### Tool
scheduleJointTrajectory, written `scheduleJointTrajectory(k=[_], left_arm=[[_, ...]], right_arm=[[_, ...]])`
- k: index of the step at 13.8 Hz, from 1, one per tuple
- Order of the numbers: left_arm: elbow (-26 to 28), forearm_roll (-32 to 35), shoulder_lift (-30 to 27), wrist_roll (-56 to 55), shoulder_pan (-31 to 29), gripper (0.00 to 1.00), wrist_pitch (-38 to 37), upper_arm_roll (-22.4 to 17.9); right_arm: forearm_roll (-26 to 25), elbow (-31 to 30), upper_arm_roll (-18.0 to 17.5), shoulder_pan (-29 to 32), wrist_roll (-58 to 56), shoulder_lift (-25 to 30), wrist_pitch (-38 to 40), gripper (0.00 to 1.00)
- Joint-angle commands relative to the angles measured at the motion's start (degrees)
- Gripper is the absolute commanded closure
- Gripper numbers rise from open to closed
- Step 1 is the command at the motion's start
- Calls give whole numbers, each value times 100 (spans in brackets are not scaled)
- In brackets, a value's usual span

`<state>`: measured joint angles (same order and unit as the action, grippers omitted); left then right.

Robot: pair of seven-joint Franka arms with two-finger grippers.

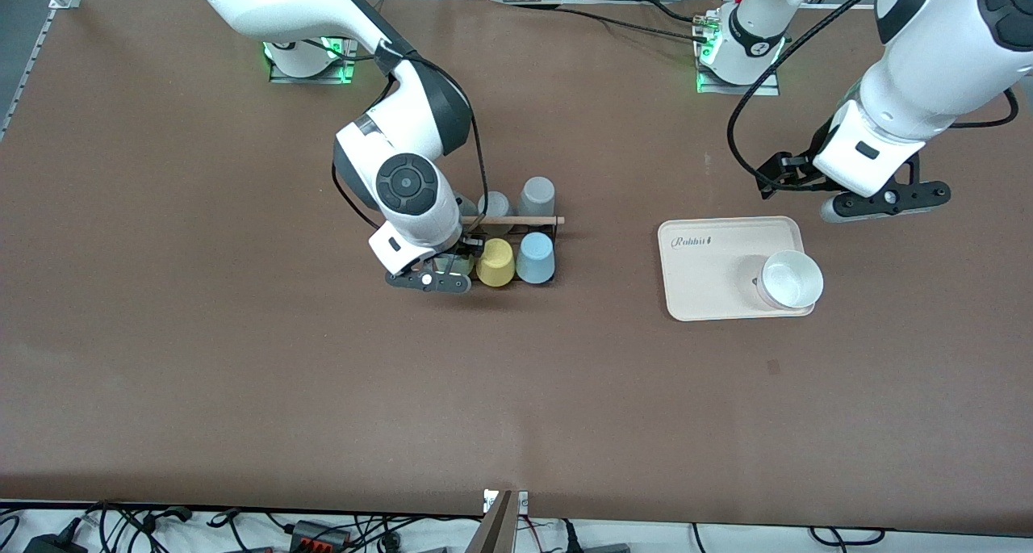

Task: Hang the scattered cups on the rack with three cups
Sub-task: 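Open the right gripper and draw it back from the rack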

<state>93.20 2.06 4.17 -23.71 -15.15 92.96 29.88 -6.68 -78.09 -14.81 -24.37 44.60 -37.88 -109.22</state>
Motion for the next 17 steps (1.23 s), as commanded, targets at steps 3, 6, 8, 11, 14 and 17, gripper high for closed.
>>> scheduleJointTrajectory(k=[3, 6, 8, 11, 14, 17], left_arm=[[57, -118, -119, 191, -268, 0, -59, 18], [58, -118, -127, 201, -278, 0, -50, 27], [58, -118, -127, 201, -270, 0, -23, 45], [66, -118, -153, 201, -243, 0, -32, 106], [66, -118, -171, 192, -261, 0, -49, 133], [58, -118, -171, 201, -296, 0, -128, 106]], right_arm=[[-79, 241, 57, 11, -21, -18, 32, 0], [-97, 706, 57, 406, -92, 131, 216, 0], [-106, 882, 93, 686, -92, 219, 531, 0], [-88, 1331, 84, 1292, -101, 378, 1121, 0], [-71, 1463, 66, 1916, -170, 728, 1324, 0], [-45, 1236, 49, 2523, -1161, 1229, 1832, 0]])
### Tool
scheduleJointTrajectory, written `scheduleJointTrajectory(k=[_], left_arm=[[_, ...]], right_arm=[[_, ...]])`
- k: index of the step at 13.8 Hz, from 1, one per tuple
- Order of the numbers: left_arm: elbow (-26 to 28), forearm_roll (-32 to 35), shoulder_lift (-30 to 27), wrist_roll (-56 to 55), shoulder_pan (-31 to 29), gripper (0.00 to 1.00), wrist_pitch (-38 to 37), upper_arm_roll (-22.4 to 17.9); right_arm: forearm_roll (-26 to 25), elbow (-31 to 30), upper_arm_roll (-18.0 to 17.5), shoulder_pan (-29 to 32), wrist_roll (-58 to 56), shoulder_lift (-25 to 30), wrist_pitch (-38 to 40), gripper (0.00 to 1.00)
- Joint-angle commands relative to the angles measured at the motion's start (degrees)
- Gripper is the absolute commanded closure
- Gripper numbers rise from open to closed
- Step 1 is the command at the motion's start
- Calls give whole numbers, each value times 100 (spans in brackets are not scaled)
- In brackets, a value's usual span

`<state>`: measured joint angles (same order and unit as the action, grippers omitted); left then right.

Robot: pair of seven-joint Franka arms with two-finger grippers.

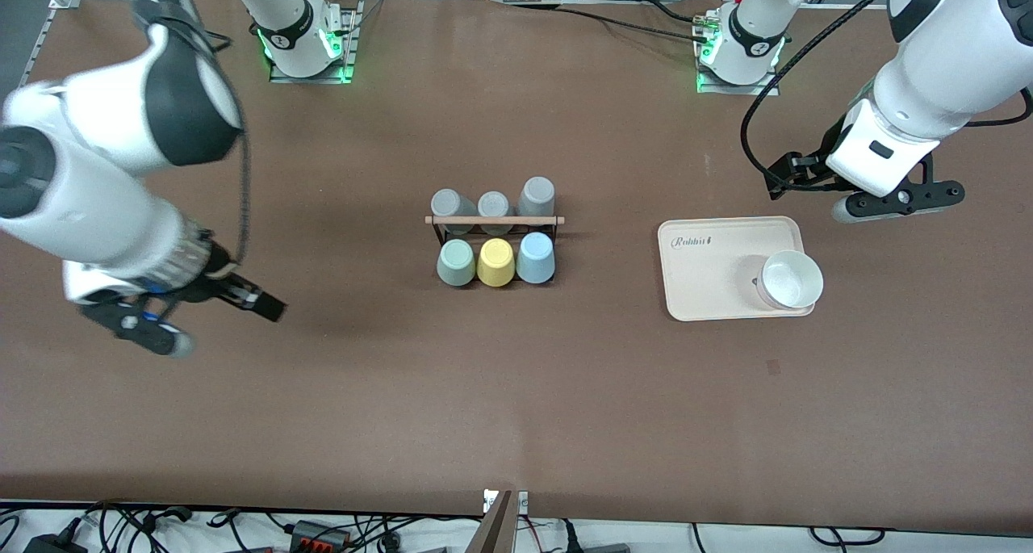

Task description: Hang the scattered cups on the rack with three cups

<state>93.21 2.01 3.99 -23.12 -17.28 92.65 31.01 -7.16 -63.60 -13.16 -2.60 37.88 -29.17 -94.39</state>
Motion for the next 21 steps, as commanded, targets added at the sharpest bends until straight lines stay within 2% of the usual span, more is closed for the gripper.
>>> scheduleJointTrajectory(k=[1, 5, 9, 10, 13, 18, 20, 21], left_arm=[[66, -113, -152, 141, -74, 0, -106, -8], [57, -113, -152, 141, -65, 0, -115, 19], [57, -113, -144, 141, -74, 0, -107, 1], [57, -113, -144, 141, -74, 0, -106, 1], [57, -113, -152, 132, -74, 0, -89, -8], [66, -113, -170, 132, -74, 0, -115, -17], [92, -113, -240, 132, -74, 0, -81, 10], [92, -113, -240, 141, -74, 0, -63, 10]], right_arm=[[13, -354, -116, 453, -622, 525, 377, 0], [30, -1573, -116, 901, -1193, 1535, 141, 0], [443, -3725, -108, 1227, -1538, 2949, -1157, 0], [443, -3965, -108, 1210, -1538, 3074, -1291, 0], [434, -3714, -108, 1210, -1783, 2953, -1214, 0], [434, -2695, -116, 1253, -1898, 2593, -476, 0], [426, -2395, -90, 1219, -2596, 2347, -274, 0], [426, -2368, 101, 1053, -2871, 2381, -177, 0]])
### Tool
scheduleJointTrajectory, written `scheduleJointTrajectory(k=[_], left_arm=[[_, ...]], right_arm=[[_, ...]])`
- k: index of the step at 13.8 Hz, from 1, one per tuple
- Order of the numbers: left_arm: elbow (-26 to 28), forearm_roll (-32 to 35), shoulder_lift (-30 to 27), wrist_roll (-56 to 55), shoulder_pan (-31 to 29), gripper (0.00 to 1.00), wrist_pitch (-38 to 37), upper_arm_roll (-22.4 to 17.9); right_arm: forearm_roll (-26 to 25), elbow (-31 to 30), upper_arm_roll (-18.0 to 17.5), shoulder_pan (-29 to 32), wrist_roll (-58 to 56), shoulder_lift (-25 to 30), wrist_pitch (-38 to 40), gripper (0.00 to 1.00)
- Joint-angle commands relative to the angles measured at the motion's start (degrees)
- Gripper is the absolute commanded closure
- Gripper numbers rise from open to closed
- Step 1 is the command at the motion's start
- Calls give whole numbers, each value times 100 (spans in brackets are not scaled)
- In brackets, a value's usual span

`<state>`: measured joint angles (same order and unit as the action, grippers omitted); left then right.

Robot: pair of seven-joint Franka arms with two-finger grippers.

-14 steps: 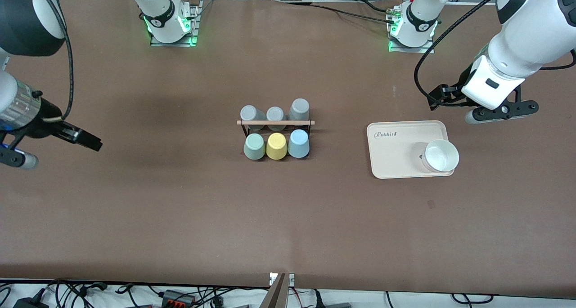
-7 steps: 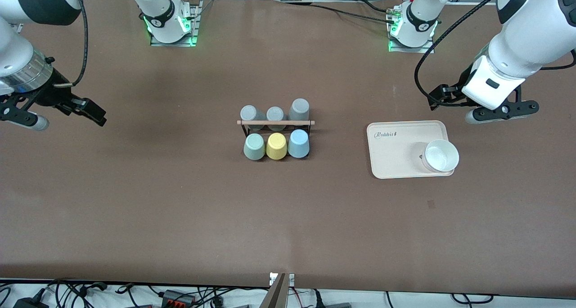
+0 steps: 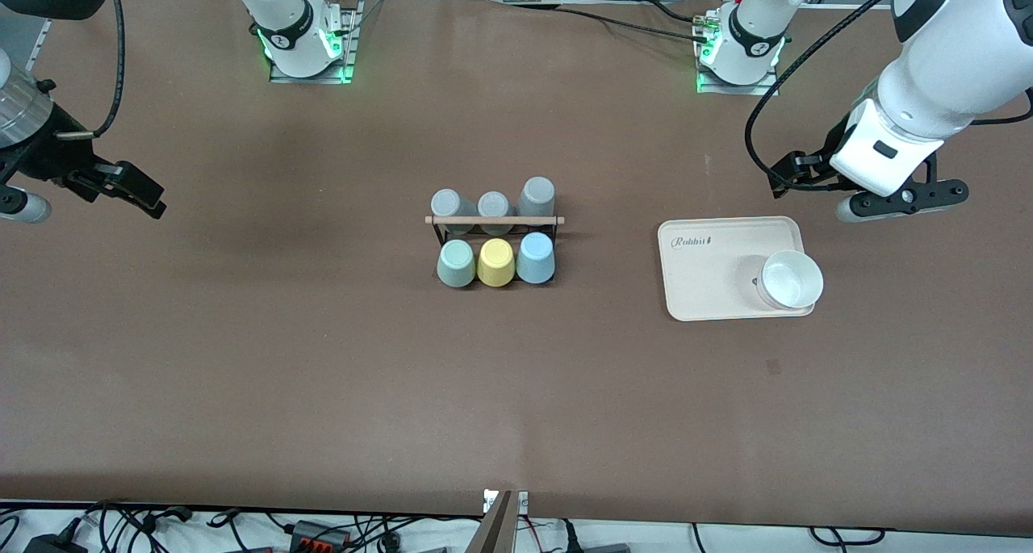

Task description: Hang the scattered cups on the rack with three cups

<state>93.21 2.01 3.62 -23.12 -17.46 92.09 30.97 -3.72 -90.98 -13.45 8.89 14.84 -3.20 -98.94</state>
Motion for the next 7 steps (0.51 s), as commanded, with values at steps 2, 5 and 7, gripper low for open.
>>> scheduleJointTrajectory(k=[2, 5, 7], left_arm=[[101, -113, -204, 149, -74, 0, -7, -21], [101, -200, -195, 149, -232, 0, 10, -21], [101, -201, -204, 141, -232, 0, 2, 23]], right_arm=[[91, 362, 1075, -1016, 15, -208, 341, 0], [466, 336, 1195, -925, 168, -216, 314, 0], [601, 336, 1169, -906, 160, -216, 305, 0]])
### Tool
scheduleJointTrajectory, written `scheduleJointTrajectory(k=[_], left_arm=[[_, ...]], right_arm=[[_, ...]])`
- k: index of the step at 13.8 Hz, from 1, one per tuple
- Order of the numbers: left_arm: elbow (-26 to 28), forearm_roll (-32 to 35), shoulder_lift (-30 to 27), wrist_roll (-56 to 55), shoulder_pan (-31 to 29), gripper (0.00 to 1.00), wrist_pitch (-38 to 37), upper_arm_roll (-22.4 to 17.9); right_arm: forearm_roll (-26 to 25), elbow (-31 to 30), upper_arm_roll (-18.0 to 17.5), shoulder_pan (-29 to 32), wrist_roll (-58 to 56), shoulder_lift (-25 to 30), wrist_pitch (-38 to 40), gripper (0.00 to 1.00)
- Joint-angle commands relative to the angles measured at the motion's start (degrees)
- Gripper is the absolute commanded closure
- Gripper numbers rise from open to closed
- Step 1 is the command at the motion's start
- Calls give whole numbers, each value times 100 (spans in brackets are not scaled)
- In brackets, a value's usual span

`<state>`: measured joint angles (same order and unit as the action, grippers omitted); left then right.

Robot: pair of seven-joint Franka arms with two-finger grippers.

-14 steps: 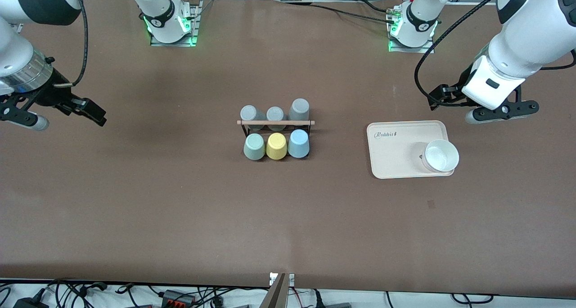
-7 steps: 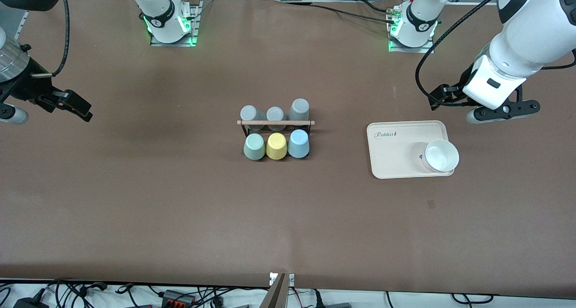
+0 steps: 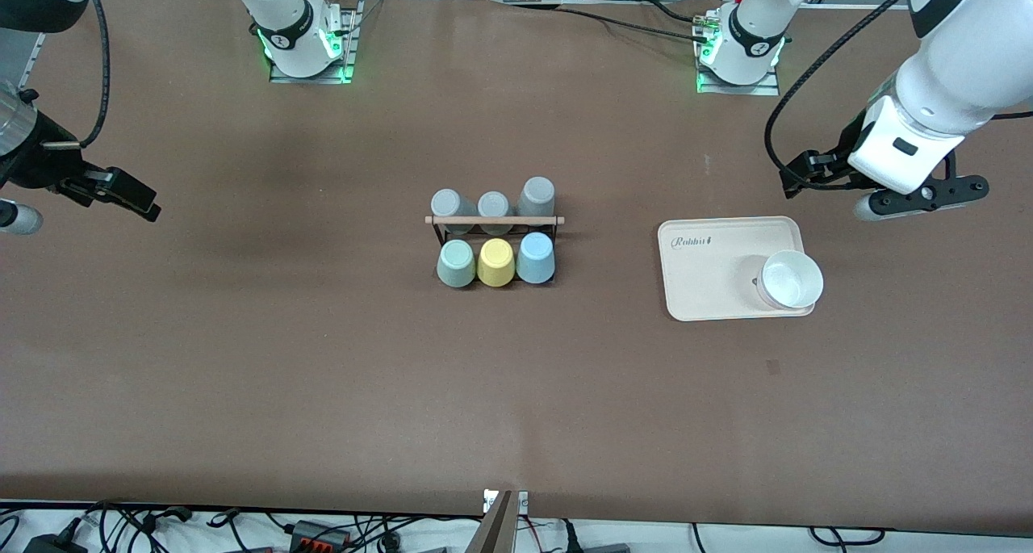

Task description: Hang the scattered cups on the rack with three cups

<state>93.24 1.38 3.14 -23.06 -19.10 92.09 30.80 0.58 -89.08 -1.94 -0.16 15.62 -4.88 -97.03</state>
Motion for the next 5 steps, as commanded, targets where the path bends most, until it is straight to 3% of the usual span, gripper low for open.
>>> scheduleJointTrajectory(k=[1, 5], left_arm=[[98, -138, -147, 144, -68, 0, -7, 31], [98, -138, -147, 144, -94, 0, -7, 31]], right_arm=[[170, 154, 27, 7, -23, -39, 149, 0], [100, 207, 10, -80, -156, -31, 158, 0]])
